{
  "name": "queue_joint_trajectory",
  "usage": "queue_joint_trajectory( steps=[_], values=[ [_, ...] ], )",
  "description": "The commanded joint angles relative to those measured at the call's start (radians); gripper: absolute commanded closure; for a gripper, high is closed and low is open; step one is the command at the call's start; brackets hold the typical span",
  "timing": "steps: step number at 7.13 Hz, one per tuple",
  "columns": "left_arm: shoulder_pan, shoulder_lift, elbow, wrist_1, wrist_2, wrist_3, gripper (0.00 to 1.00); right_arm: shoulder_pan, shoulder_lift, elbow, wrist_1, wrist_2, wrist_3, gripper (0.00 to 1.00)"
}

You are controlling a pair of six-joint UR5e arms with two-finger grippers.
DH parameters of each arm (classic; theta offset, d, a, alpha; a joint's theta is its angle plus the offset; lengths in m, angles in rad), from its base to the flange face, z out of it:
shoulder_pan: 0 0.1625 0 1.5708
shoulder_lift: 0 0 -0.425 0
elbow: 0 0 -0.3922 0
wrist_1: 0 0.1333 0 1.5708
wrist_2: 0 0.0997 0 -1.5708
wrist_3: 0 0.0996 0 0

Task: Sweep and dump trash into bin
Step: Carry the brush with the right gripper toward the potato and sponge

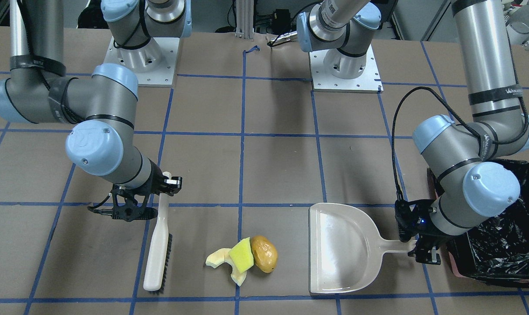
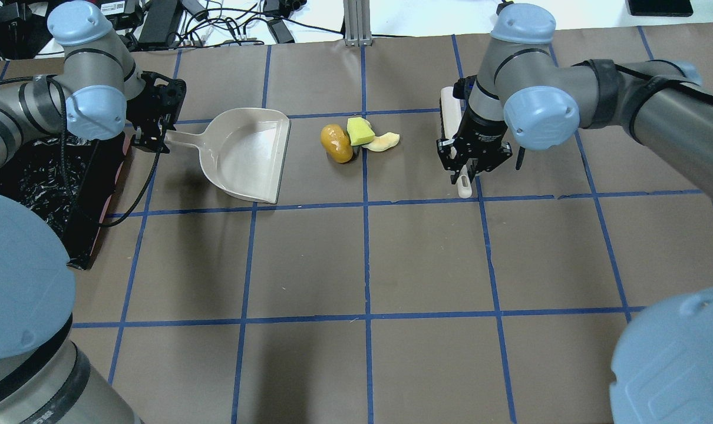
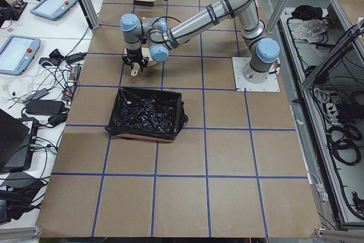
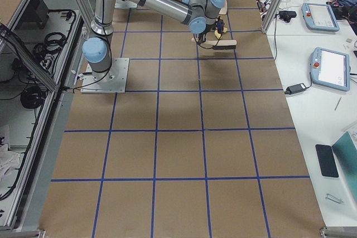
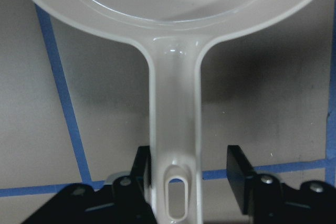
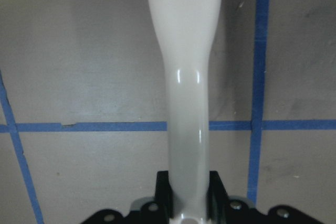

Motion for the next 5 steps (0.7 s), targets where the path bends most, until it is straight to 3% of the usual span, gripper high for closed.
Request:
queue_joint_trajectory(
  steps=[1,2,3,5],
  values=[
    [0.000,0.001,-0.007,0.000,0.000,0.003,0.51,0.034,0.021,-0.002,0.004,0.009,0.028,1.00],
    [0.001,0.005,-0.011,0.000,0.001,0.007,0.86,0.049,0.032,-0.017,0.013,0.017,0.033,1.00],
    [0.000,0.010,-0.011,0.001,0.006,0.006,1.00,0.071,0.059,-0.049,0.028,0.019,0.082,1.00],
    [-0.009,0.014,-0.011,0.001,0.006,-0.008,1.00,0.132,0.106,-0.109,0.032,0.037,0.151,1.00]
  ],
)
